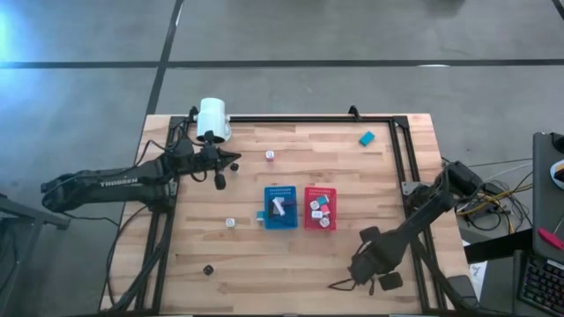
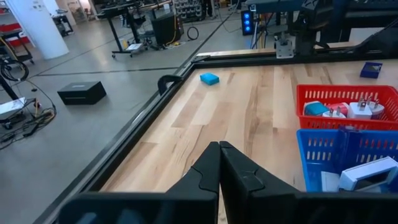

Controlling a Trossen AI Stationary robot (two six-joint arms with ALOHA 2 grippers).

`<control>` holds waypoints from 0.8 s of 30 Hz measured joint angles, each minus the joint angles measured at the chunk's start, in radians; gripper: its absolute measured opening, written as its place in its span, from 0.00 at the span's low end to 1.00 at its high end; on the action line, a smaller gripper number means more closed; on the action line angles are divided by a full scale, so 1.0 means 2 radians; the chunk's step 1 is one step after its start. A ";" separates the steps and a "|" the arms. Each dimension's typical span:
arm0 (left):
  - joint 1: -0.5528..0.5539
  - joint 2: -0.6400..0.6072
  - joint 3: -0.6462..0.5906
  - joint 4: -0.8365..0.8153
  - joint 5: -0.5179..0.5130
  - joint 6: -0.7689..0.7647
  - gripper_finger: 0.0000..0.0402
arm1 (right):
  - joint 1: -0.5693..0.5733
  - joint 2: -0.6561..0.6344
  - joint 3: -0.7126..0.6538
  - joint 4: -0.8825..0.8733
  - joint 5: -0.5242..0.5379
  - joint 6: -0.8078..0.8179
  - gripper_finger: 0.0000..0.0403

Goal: Sort adapters and digital timers
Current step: Put the bottom right white charger adaptor into the red bin

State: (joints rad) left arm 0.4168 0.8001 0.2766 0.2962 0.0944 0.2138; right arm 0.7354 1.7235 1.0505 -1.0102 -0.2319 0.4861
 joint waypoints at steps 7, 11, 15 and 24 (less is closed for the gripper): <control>0.000 0.000 0.000 0.000 0.000 0.000 0.02 | -0.029 -0.099 -0.012 0.133 0.145 -0.080 0.26; 0.000 0.000 0.000 0.000 0.000 0.000 0.02 | -0.069 -0.177 -0.061 0.262 0.170 -0.159 0.26; 0.000 0.000 0.000 0.000 0.000 0.000 0.02 | -0.116 -0.267 -0.131 0.366 0.169 -0.222 0.26; 0.000 0.000 -0.001 0.000 0.000 0.004 0.02 | -0.211 -0.501 -0.310 0.590 0.233 -0.297 0.26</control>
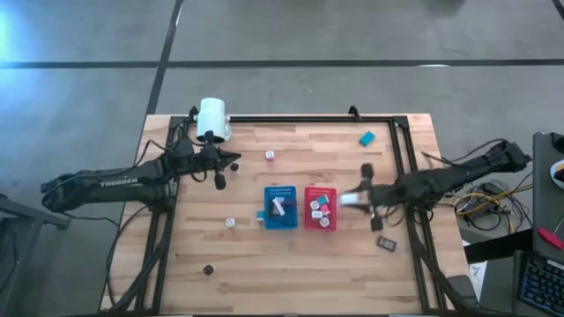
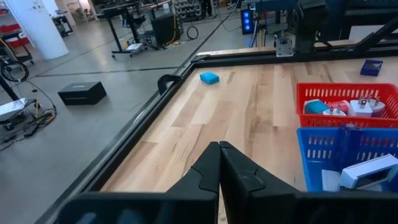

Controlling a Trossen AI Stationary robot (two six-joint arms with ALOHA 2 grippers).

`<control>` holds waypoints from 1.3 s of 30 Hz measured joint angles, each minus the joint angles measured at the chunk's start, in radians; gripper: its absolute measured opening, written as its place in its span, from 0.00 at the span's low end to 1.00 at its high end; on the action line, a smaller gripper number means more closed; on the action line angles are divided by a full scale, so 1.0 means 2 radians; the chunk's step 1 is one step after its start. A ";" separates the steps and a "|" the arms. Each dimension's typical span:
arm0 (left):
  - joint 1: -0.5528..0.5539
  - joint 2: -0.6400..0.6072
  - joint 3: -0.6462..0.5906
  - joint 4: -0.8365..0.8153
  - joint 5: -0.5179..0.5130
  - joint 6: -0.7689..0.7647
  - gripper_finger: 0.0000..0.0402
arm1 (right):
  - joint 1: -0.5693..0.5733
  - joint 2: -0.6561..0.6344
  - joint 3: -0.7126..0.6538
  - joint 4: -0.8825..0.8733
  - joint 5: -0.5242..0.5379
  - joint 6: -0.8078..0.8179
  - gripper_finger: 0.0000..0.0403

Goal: Sort adapters and digital timers
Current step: Put the bottom right white charger adaptor into the red bin

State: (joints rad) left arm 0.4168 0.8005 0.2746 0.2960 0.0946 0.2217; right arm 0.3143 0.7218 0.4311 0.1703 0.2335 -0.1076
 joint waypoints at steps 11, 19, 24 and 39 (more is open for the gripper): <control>0.000 0.000 0.000 0.018 0.000 0.009 0.02 | -0.039 -0.194 -0.110 0.083 0.041 -0.068 0.26; 0.000 0.000 0.000 0.022 0.000 0.009 0.02 | -0.041 -0.257 -0.179 0.126 0.051 -0.071 0.26; 0.000 0.000 0.000 0.022 0.000 0.009 0.02 | -0.041 -0.273 -0.194 0.127 0.055 -0.067 0.26; 0.000 0.000 0.000 0.035 -0.001 0.007 0.02 | -0.061 -0.237 -0.195 0.127 0.082 -0.051 0.26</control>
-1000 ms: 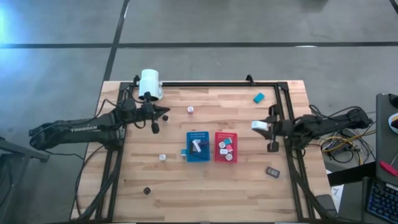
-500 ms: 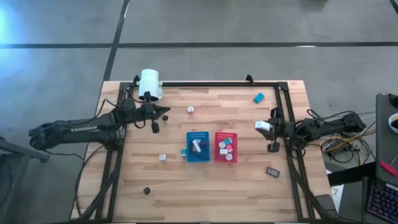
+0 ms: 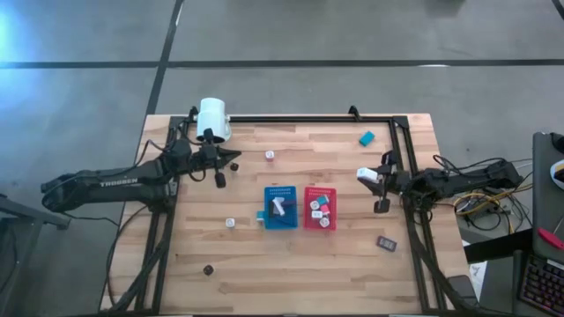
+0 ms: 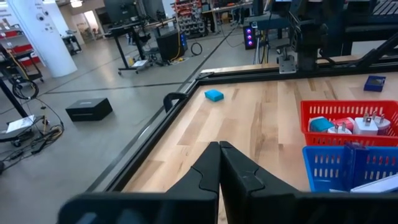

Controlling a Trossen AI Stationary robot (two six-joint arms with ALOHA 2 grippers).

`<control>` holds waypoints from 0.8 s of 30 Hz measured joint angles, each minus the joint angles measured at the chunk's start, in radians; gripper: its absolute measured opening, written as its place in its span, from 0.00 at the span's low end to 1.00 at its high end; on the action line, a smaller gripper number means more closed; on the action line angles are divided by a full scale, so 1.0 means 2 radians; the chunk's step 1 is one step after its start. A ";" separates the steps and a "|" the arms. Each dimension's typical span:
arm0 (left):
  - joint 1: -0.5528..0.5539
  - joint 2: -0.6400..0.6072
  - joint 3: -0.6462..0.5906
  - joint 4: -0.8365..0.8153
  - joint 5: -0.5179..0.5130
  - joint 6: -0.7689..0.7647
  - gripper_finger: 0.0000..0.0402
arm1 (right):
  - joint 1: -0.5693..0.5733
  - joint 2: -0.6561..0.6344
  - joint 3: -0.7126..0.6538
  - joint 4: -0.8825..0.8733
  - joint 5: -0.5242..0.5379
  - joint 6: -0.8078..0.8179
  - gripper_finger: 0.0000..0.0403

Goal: Sort adapters and digital timers
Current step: Put the bottom right white charger adaptor into the red bin

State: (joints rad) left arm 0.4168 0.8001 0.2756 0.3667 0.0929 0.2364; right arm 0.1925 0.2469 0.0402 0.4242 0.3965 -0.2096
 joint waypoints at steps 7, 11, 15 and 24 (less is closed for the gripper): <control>0.000 0.000 0.000 0.004 -0.001 0.000 0.02 | -0.003 0.033 0.015 0.000 0.000 0.004 0.26; 0.000 0.000 0.000 0.004 -0.001 0.000 0.02 | -0.003 0.062 0.020 -0.001 0.000 0.004 0.26; 0.000 0.000 0.000 0.004 -0.001 0.000 0.02 | -0.003 0.089 0.032 -0.001 0.010 0.012 0.26; 0.000 0.000 0.000 0.004 -0.001 0.000 0.02 | -0.009 0.177 0.073 -0.001 0.031 0.033 0.26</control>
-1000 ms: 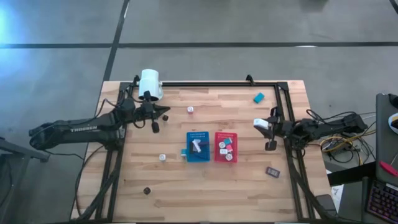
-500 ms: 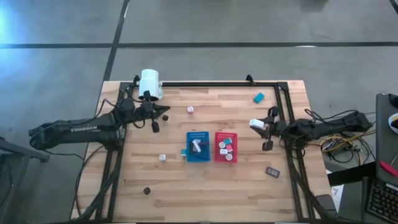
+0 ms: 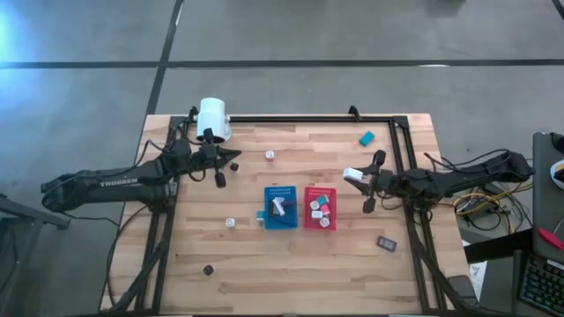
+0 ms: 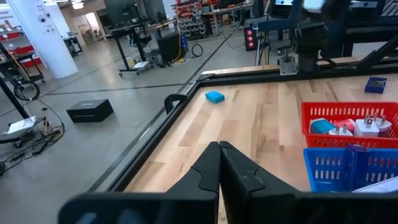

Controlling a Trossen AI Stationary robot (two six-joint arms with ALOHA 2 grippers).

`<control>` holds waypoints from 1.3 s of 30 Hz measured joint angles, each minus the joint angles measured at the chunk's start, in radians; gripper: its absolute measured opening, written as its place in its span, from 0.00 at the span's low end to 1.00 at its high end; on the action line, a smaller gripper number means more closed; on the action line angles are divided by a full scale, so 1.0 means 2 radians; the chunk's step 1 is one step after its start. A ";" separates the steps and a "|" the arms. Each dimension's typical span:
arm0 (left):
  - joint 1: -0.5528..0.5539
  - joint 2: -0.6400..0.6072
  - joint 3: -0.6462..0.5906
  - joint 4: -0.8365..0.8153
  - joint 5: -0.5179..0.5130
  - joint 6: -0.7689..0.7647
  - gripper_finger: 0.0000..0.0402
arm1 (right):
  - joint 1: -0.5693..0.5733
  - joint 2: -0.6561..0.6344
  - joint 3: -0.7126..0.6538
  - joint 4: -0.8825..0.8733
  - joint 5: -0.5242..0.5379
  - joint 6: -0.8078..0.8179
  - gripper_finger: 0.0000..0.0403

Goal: Sort adapters and digital timers
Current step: Put the bottom right white charger adaptor into the red bin

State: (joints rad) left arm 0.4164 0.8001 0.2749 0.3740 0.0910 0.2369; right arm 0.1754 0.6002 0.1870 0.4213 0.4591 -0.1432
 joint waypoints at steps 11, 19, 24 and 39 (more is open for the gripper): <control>0.000 0.000 0.000 0.000 0.000 0.000 0.02 | -0.001 0.180 0.127 -0.137 0.021 0.046 0.26; 0.000 0.000 0.000 0.000 0.002 0.000 0.02 | -0.013 0.334 0.222 -0.214 0.011 0.040 0.27; 0.000 0.000 0.000 -0.003 0.001 0.000 0.02 | -0.022 0.407 0.275 -0.266 -0.009 0.040 0.27; 0.000 0.001 0.000 -0.004 0.001 0.000 0.02 | -0.023 0.481 0.339 -0.360 -0.071 0.045 0.28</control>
State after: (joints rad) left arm 0.4164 0.8024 0.2745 0.3655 0.0933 0.2363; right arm 0.1295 1.5620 0.8646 -0.2982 0.3177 -0.0539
